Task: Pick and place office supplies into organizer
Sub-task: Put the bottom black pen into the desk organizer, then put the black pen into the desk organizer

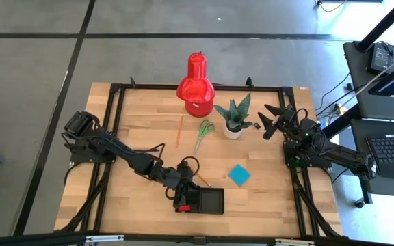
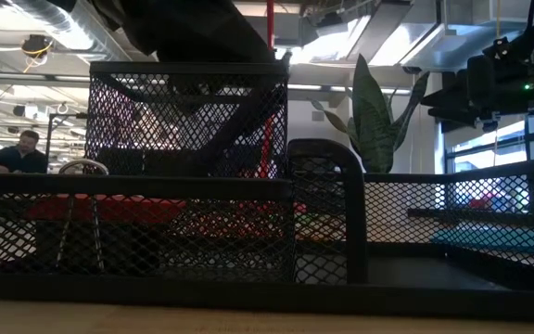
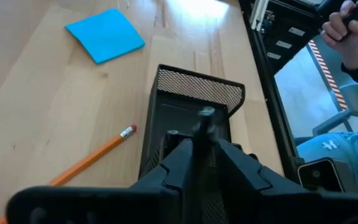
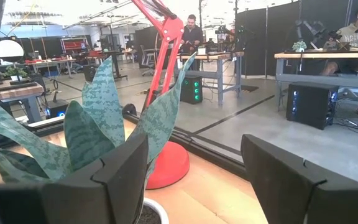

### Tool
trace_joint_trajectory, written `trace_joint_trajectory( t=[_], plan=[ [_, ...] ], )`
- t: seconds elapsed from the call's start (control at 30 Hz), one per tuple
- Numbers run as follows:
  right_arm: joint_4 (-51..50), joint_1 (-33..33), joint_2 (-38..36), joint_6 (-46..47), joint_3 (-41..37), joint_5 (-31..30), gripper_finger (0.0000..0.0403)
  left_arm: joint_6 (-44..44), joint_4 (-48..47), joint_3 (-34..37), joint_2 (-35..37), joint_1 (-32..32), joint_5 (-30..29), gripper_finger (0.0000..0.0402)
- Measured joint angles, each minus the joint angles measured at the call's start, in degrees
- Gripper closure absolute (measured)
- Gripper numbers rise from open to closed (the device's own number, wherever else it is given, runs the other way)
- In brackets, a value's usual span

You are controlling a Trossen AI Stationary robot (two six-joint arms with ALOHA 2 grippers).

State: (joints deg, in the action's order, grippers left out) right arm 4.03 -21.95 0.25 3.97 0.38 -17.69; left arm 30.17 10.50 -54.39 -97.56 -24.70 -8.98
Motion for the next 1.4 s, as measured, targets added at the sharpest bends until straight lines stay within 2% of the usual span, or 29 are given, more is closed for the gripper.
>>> trace_joint_trajectory(
  t=[0.23, 0.47, 0.6, 0.77, 0.9, 1.0, 1.13, 1.27, 1.4],
  plan=[
    [0.0, 0.0, 0.0, -0.2, 0.0, 0.0, 0.0143, -1.8, -0.5, 0.0, 1.1, 0.1, 0.4, 0.03],
    [0.0, 0.0, 0.0, -0.2, 0.0, 0.0, 0.0143, -10.5, -2.7, 0.0, 8.7, 0.1, 0.6, 0.0294],
    [0.0, 0.0, 0.0, -0.4, 0.0, 0.0, 0.0143, -10.4, -14.9, 0.0, 15.1, 0.1, -3.2, 0.0295],
    [0.0, 0.0, 0.0, -1.6, 0.0, 0.0, 0.0143, -1.6, -35.7, 0.0, 21.4, 0.7, -9.4, 0.029],
    [0.0, 0.0, 0.0, -1.6, 0.0, 0.0, 0.0143, 5.3, -49.9, 0.0, 23.7, 3.8, -9.9, 0.0284],
    [0.0, 0.0, 0.0, -1.5, 0.0, 0.0, 0.0143, 6.6, -58.7, 0.0, 23.6, 6.9, -9.3, 0.0278],
    [0.0, 0.0, 0.0, -1.4, 0.0, 0.0, 0.0143, 1.5, -64.3, 0.1, 22.0, 11.1, -9.1, 0.0267],
    [0.0, 0.0, 0.1, -1.2, 0.0, 0.0, 0.0143, -8.5, -64.7, 0.0, 20.0, 14.0, -9.1, 0.0253],
    [0.0, 0.0, 0.2, -1.1, 0.0, 0.4, 0.0143, -11.3, -64.7, 0.0, 17.8, 16.7, -7.6, 0.0242]
  ],
)
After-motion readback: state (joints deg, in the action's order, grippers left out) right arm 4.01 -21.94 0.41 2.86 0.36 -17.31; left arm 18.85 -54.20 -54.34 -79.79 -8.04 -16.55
